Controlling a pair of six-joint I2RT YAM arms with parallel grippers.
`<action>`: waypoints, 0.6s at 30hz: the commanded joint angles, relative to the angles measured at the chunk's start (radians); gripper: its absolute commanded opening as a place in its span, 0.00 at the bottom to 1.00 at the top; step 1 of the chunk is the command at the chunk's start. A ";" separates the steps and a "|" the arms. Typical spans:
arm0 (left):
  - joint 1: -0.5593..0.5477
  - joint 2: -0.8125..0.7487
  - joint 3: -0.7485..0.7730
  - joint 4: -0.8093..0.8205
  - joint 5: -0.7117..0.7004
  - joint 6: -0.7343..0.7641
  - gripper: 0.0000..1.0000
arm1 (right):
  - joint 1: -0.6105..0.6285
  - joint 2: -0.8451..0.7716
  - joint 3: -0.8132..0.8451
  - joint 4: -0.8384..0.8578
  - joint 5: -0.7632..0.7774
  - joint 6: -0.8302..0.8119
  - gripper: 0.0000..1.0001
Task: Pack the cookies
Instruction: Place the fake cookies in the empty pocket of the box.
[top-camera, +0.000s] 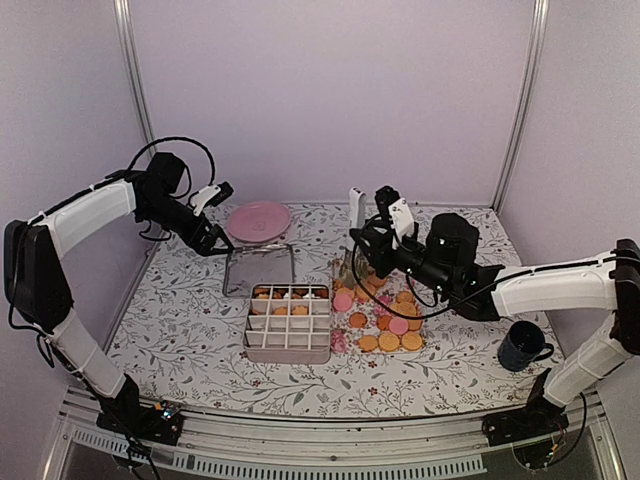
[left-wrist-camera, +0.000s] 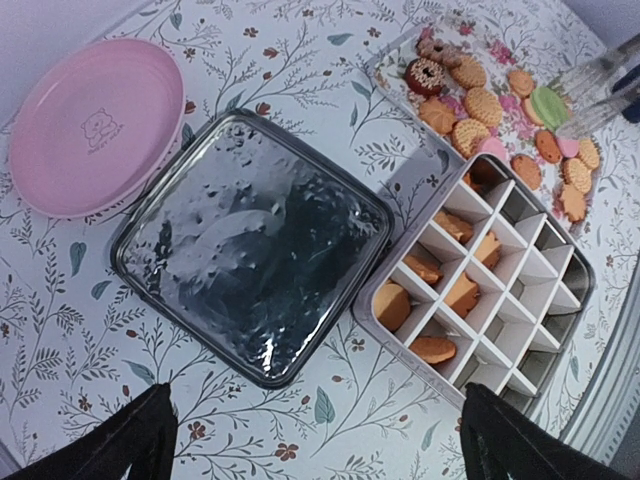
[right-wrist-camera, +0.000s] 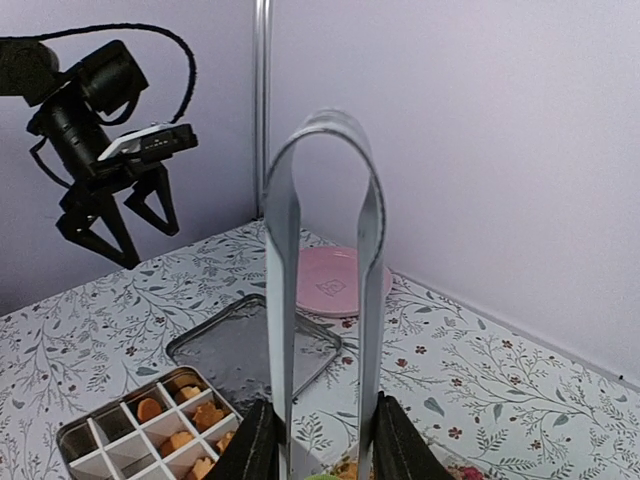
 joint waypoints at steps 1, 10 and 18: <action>0.010 -0.012 0.014 -0.010 0.010 0.011 0.99 | 0.081 -0.028 0.022 -0.051 -0.004 -0.016 0.29; 0.010 -0.012 0.013 -0.010 0.019 0.004 0.99 | 0.133 0.027 0.087 -0.081 -0.053 -0.010 0.30; 0.010 -0.008 0.014 -0.009 0.018 0.005 0.99 | 0.133 0.096 0.139 -0.082 -0.090 -0.008 0.31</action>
